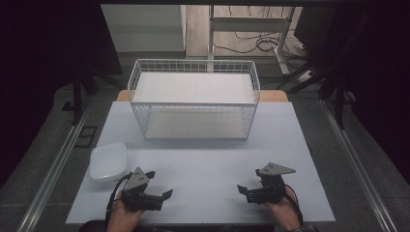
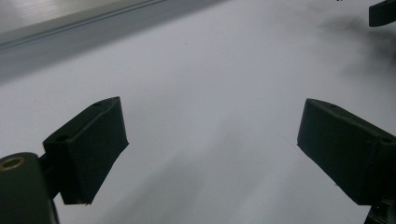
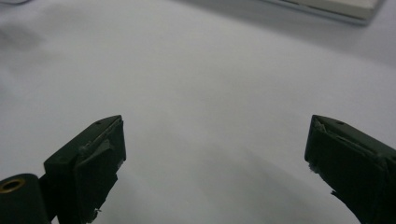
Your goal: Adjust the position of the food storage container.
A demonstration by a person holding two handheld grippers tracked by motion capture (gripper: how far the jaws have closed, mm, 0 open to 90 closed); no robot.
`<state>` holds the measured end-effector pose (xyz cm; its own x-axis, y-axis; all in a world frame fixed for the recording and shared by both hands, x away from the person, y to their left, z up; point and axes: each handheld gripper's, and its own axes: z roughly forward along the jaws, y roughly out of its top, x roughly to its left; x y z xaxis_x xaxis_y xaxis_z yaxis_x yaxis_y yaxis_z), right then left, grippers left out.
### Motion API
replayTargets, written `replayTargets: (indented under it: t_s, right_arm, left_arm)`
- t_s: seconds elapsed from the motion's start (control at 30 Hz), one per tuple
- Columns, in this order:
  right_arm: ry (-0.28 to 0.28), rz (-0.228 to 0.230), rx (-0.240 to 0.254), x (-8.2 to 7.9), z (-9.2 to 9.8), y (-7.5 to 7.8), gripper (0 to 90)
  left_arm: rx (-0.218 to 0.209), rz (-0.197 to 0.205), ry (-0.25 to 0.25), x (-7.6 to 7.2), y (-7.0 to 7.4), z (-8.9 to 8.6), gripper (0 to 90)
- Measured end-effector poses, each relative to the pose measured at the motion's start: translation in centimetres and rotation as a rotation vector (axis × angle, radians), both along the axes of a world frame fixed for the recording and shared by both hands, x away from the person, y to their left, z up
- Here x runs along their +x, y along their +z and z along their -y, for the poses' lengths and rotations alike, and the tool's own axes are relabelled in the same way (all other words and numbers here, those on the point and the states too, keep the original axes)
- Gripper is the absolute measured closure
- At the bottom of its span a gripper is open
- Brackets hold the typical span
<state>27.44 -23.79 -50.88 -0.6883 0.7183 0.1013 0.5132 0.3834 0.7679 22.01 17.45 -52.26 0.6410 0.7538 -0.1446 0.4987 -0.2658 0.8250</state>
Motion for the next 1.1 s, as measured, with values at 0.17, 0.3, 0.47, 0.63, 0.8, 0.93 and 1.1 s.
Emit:
replayTargets:
  t_s: [0.17,0.3,0.47,0.63,0.8,0.93,1.1]
  right_arm:
    - [0.038,0.016,-0.046,-0.3,-0.9,-0.3,3.3]
    - [0.04,0.043,-0.026,-0.3,-0.8,0.0,3.3]
    - [0.049,0.058,-0.028,-0.3,-0.8,0.1,3.3]
    - [0.068,0.065,-0.045,-0.5,-1.1,0.1,3.6]
    - [0.066,0.068,-0.05,-0.5,-1.1,0.1,3.7]
    - [0.068,0.063,-0.055,-0.5,-1.1,0.1,3.9]
    - [0.07,0.059,-0.059,-0.5,-1.2,0.0,4.0]
  left_arm:
    - [-0.008,0.006,-0.006,0.1,-0.2,-0.4,11.5]
    - [0.011,0.043,-0.039,0.3,-0.4,-0.5,12.3]
    - [0.027,0.0,-0.032,0.4,-0.2,-0.7,12.7]
    - [0.06,0.005,-0.021,0.4,0.0,-0.6,10.8]
    - [0.058,0.026,-0.014,0.4,0.1,-0.8,10.5]
    - [0.064,0.036,-0.003,0.7,0.3,-1.2,10.6]
    - [0.066,0.048,0.015,0.9,1.0,-1.9,10.6]
